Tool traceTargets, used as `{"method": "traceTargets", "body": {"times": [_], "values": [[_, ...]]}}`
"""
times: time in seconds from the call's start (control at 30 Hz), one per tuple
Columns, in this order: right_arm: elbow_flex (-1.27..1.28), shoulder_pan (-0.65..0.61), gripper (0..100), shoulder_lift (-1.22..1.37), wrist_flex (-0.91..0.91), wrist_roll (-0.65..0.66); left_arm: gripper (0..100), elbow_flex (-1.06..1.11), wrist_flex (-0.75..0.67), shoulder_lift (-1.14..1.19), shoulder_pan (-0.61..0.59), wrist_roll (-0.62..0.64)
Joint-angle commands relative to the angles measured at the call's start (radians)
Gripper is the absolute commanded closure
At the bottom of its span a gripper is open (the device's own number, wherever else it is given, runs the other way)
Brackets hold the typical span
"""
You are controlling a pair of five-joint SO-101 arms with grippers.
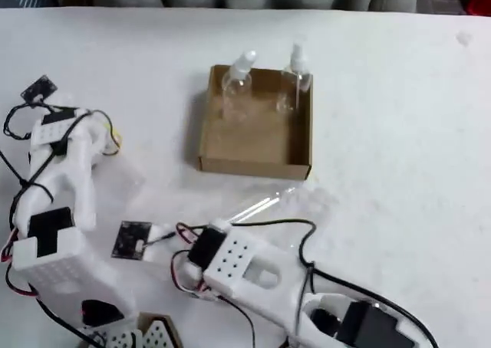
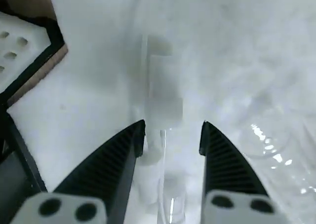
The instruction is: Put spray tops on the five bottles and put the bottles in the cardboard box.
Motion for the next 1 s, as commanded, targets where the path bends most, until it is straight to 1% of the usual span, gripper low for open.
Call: {"method": "traceTargets", "body": {"times": [0.0, 0.13, 0.33, 0.5, 0.57, 0.7, 0.8, 0.9, 0.97], "values": [[-0.009, -0.007, 84.9, 0.036, -0.050, -0.009, 98, -0.052, -0.025, -0.010, -0.008, 0.012], [-0.009, -0.007, 84.8, 0.081, -0.091, -0.064, 98, -0.052, -0.025, -0.010, -0.008, 0.012], [-0.012, -0.007, 85.0, 0.159, -0.137, -0.063, 98, -0.052, -0.025, -0.010, -0.008, 0.012], [-0.015, -0.007, 85.2, 0.177, -0.137, -0.063, 98, -0.051, -0.025, -0.010, -0.008, 0.012], [-0.017, -0.004, 88.0, 0.177, -0.137, -0.063, 98, -0.051, -0.023, -0.010, -0.008, 0.012], [-0.021, -0.001, 98.1, 0.177, -0.150, -0.063, 98, -0.051, -0.021, -0.010, -0.007, 0.012], [-0.026, 0.028, 97.8, 0.177, -0.145, -0.063, 98, -0.051, -0.021, -0.010, -0.007, 0.012], [-0.041, 0.085, 98.3, 0.177, -0.139, -0.069, 98, -0.051, -0.020, -0.010, -0.007, 0.012], [-0.075, 0.127, 98.3, 0.177, -0.097, -0.072, 98, -0.043, -0.025, -0.010, -0.007, 0.012]]}}
